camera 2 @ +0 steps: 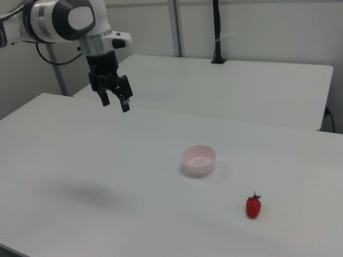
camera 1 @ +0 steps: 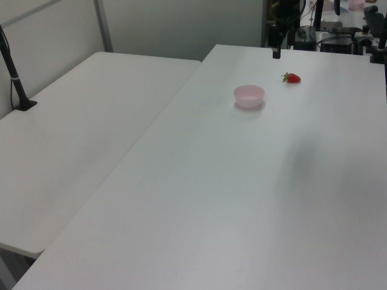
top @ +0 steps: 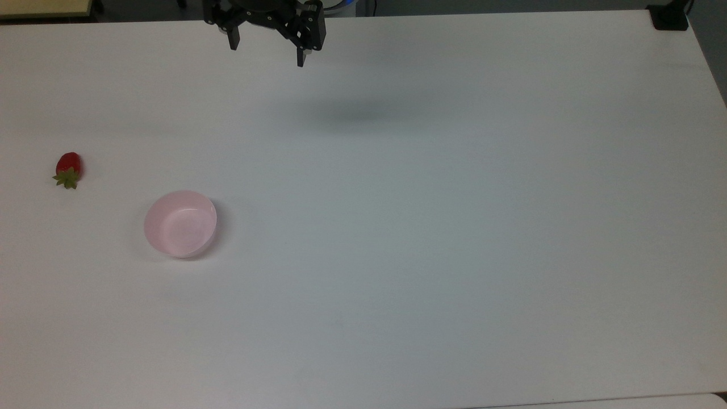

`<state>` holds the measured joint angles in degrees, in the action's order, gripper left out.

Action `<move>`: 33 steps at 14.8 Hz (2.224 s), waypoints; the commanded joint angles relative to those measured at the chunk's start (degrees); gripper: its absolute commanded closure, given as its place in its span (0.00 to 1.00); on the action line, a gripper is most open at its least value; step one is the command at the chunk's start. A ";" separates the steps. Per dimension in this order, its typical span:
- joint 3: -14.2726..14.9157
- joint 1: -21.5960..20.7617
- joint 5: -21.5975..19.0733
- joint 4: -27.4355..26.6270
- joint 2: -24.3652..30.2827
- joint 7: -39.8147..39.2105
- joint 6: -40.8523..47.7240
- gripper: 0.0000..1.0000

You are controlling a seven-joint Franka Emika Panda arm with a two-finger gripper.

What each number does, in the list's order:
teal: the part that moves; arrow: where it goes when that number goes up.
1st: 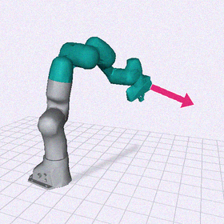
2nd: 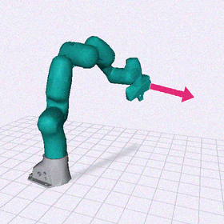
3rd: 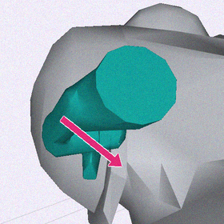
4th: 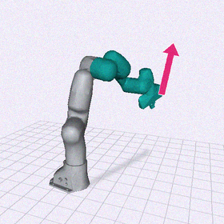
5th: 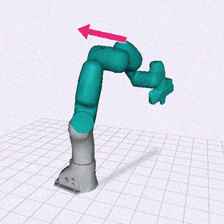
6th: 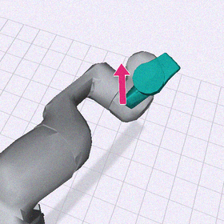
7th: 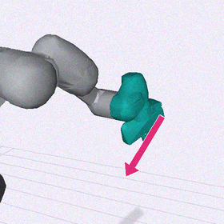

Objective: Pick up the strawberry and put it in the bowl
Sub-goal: 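Move the gripper over the red strawberry and lower it, then close the gripper on the red strawberry and lift it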

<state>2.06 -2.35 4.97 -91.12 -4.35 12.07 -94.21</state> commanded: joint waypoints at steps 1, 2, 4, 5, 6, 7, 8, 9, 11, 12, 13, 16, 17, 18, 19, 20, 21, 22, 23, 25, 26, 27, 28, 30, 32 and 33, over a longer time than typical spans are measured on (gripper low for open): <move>0.31 1.03 -1.01 -1.08 0.83 -3.62 -0.89 0.00; 0.31 1.81 -1.01 -0.99 0.83 -4.85 -0.89 0.00; 0.31 3.66 -1.01 -0.99 0.75 -9.14 -2.20 0.00; 0.31 5.15 -1.01 -0.99 0.57 -11.69 -3.25 0.00; 0.31 6.73 -1.01 -0.99 0.31 -14.93 -4.74 0.00; 0.31 8.66 -1.01 -0.90 -0.91 -17.58 -5.72 0.00; 0.31 9.89 -0.93 -0.29 -1.79 -18.73 -6.60 0.00; 0.31 11.13 -1.01 0.50 -3.28 -19.18 -7.74 0.00; 0.31 15.25 -0.93 1.29 -6.71 -19.97 -11.24 0.00; 0.31 17.53 -0.93 1.38 -9.07 -23.11 -14.22 0.00; 0.31 19.82 -0.93 1.38 -11.53 -26.97 -17.21 0.00; 0.31 24.92 -0.14 1.47 -17.51 -41.29 -21.36 0.00; 0.40 26.15 -0.14 2.08 -20.06 -43.86 -22.67 0.00; 0.40 26.86 -0.05 3.13 -21.65 -44.84 -23.65 0.00; 0.31 27.39 -0.05 3.40 -22.97 -45.46 -24.35 0.00; 0.31 28.09 -0.05 3.58 -24.72 -45.46 -26.45 0.00; 0.40 28.80 -0.13 3.49 -26.31 -44.86 -29.16 0.01; 0.40 29.76 -0.40 3.49 -27.46 -44.68 -31.19 0.07; 0.40 30.29 -0.49 3.67 -28.68 -44.59 -32.95 0.08; 0.40 30.82 -0.57 5.68 -31.76 -42.49 -36.04 0.12; 0.40 31.17 -0.57 6.82 -32.73 -42.22 -36.05 0.14; 0.40 31.26 -0.57 6.92 -33.00 -42.30 -36.13 0.14; 0.40 31.35 -0.49 6.83 -33.00 -42.47 -36.14 0.14; 0.40 31.70 -0.40 6.74 -33.18 -42.30 -36.14 0.25; 0.31 31.62 -0.66 6.48 -33.09 -42.21 -36.05 0.67; 0.31 31.44 -0.84 6.48 -33.00 -41.95 -36.05 0.74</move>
<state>2.39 29.35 4.95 -84.60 -37.34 -30.96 -129.72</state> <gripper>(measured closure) 0.374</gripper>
